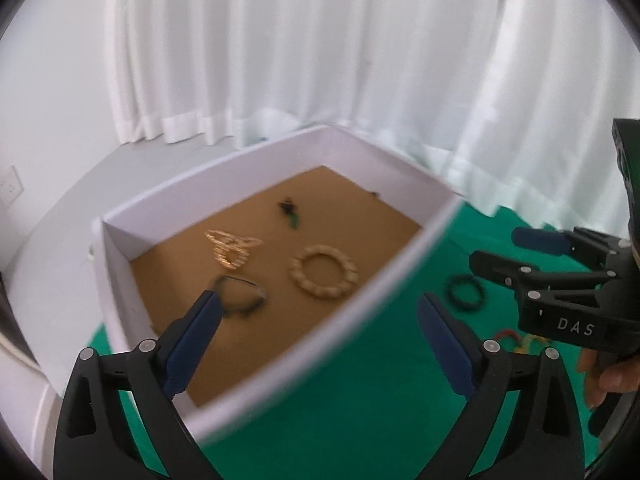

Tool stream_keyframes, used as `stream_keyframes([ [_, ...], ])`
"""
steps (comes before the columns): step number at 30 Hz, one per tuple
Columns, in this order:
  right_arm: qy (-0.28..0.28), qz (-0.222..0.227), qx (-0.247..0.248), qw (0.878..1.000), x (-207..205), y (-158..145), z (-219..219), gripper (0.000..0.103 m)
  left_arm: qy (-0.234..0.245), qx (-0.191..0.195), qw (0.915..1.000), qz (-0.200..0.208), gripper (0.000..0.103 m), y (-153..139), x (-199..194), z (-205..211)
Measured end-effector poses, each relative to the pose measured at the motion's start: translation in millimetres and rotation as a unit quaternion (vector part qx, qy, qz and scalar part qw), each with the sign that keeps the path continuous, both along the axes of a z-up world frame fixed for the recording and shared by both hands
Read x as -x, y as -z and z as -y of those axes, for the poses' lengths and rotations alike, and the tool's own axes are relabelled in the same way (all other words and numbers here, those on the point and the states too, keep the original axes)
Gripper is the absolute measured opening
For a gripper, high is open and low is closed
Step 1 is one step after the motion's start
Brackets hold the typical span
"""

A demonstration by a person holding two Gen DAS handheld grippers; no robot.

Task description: Organize jewelry

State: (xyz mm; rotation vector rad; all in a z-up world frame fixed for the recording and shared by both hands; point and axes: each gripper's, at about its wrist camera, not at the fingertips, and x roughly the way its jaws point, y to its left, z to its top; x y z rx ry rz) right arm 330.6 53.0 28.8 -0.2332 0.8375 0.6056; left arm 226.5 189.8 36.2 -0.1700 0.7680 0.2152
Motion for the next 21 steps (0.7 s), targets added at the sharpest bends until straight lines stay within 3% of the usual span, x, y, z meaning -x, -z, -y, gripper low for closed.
stream_keyframes([
  [4, 0.024, -0.001, -0.013, 1.0, 28, -3, 48, 0.072, 0.03, -0.005, 0.9995, -0.006, 0.1, 8, 9, 39],
  [5, 0.032, 0.002, -0.016, 0.999, 36, -4, 61, 0.077, 0.039, -0.014, 0.9991, -0.011, 0.1, 14, 10, 52],
  [9, 0.068, 0.024, -0.02, 0.997, 64, -9, 114, 0.08, 0.073, -0.034, 0.9952, -0.056, 0.101, 41, 14, 92],
  [15, 0.12, 0.071, -0.018, 0.99, 97, -13, 187, 0.085, 0.117, -0.01, 0.9896, -0.082, 0.101, 82, 30, 142],
  [19, 0.142, 0.088, -0.028, 0.986, 121, -3, 227, 0.088, 0.131, -0.002, 0.9894, -0.062, 0.101, 95, 48, 165],
  [21, 0.155, 0.076, -0.048, 0.984, 133, 11, 247, 0.088, 0.137, -0.014, 0.9892, -0.05, 0.101, 99, 58, 175],
])
